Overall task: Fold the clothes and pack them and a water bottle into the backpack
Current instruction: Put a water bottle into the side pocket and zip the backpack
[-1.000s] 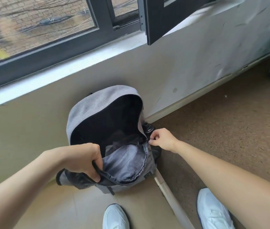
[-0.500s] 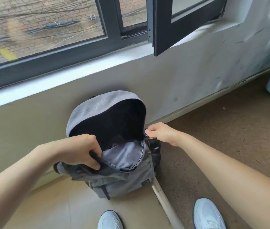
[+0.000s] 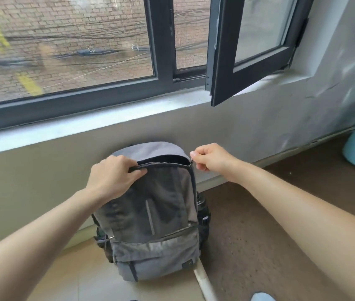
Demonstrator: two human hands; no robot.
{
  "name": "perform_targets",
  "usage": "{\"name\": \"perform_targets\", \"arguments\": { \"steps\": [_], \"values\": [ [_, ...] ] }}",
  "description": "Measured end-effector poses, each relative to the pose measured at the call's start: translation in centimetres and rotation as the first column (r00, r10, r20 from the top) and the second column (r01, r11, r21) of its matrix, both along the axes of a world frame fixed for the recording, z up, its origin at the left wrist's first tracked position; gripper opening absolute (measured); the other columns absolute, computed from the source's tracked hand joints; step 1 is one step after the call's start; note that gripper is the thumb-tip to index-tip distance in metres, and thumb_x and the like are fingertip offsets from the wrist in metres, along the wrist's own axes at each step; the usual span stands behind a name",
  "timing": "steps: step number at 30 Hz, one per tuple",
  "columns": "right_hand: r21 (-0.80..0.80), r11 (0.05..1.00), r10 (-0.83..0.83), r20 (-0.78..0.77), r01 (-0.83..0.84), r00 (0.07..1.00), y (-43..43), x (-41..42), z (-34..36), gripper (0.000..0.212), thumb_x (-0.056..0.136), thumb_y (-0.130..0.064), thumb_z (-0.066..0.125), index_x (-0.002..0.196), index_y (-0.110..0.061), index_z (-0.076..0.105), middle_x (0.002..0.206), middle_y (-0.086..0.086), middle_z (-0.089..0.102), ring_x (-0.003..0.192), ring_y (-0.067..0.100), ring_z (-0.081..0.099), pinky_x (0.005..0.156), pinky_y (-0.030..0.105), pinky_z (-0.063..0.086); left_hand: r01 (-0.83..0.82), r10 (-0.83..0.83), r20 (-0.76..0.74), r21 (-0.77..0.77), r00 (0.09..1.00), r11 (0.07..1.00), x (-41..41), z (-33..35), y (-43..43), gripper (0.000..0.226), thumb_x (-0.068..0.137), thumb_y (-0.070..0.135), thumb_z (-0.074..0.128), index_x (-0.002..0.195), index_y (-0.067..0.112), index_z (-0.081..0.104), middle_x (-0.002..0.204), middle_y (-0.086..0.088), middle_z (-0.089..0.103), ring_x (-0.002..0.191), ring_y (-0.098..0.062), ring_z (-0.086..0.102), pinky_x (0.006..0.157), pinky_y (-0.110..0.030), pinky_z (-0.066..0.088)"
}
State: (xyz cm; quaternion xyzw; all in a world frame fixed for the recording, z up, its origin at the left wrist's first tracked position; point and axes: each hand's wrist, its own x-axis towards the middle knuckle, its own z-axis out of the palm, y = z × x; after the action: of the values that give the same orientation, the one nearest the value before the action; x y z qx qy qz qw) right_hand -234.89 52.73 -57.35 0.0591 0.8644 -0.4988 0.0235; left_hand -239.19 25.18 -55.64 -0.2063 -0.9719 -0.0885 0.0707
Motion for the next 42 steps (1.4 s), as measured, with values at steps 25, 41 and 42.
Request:
{"name": "perform_targets", "arguments": {
  "steps": [25,41,42],
  "values": [
    [0.394,0.915,0.081,0.017,-0.081,0.997,1.1,1.1,1.4,0.008,0.087,-0.017,0.069,0.093,-0.021,0.071,0.094,-0.002,0.072,0.093,0.016,0.067,0.090,0.041,0.057,0.171,-0.240,0.109,0.436,0.965,0.884,-0.7,0.5,9.1,0.028,0.094,0.027,0.067,0.066,0.027,0.071,0.054,0.015,0.059,0.054,-0.004,0.056,0.054,-0.016,0.035],
    [0.625,0.769,0.152,0.031,-0.138,0.988,-2.9,-1.4,0.3,0.017,0.087,-0.018,0.067,0.073,-0.024,0.059,0.086,0.000,0.064,0.087,0.024,0.060,0.073,0.028,0.043,0.160,-0.202,0.057,0.426,0.978,0.891,0.1,2.3,6.9,0.035,0.094,0.024,0.069,0.059,0.025,0.070,0.043,0.016,0.054,0.052,-0.012,0.060,0.062,-0.028,0.051],
    [0.631,0.766,0.141,0.029,-0.128,0.990,-2.5,-1.5,0.3,0.012,0.087,-0.017,0.066,0.076,-0.022,0.062,0.087,0.001,0.065,0.088,0.024,0.061,0.073,0.027,0.042,0.145,-0.178,0.046,0.396,0.983,0.907,-0.2,2.4,6.5,0.035,0.094,0.026,0.068,0.059,0.023,0.070,0.045,0.014,0.055,0.055,-0.015,0.061,0.065,-0.031,0.052]
  ]
}}
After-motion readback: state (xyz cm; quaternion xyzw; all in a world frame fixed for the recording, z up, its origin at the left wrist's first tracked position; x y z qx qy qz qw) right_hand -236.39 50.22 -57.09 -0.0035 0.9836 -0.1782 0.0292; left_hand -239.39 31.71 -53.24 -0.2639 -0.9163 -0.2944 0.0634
